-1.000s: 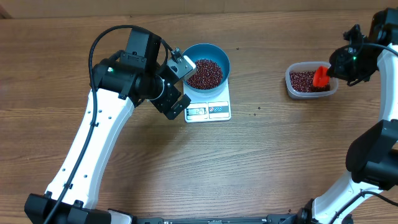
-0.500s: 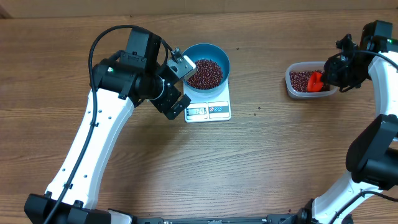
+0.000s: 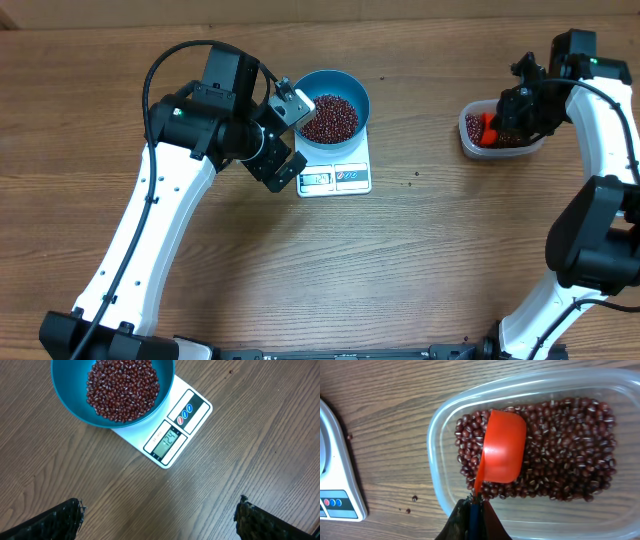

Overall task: Scoop item into bowl and weigh 150g on scale
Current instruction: 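Dip the red cup into the tub and scoop beans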

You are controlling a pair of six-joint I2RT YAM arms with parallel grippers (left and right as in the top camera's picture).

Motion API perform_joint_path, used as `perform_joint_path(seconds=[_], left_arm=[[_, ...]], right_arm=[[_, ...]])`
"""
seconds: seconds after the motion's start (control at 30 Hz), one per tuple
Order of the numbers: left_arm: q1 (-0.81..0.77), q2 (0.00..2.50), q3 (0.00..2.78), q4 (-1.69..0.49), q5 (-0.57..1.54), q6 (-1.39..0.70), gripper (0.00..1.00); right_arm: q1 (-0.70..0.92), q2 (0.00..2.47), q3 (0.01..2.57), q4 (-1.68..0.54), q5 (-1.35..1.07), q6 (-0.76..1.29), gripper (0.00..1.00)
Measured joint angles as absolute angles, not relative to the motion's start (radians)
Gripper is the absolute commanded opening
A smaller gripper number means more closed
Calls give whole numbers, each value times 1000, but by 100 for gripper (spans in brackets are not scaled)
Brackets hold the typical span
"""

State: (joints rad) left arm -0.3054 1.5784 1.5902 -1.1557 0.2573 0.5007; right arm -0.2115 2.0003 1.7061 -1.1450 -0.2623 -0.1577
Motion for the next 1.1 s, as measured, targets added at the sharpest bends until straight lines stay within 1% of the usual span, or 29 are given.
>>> perform_joint_path(seconds=[0.13, 0.33, 0.8, 1.1], left_arm=[[-305, 1578, 1590, -1155, 257, 501, 100], [-305, 1578, 1590, -1156, 257, 501, 100], [-305, 1578, 1590, -1156, 257, 501, 100], [-305, 1578, 1590, -1156, 257, 501, 100]], right_arm=[[-208, 2001, 1706, -1163, -268, -159, 4], [-238, 2006, 1706, -1178, -346, -178, 4], [-427, 2025, 1706, -1194, -648, -230, 4], [-525, 2025, 1706, -1223, -757, -237, 4]])
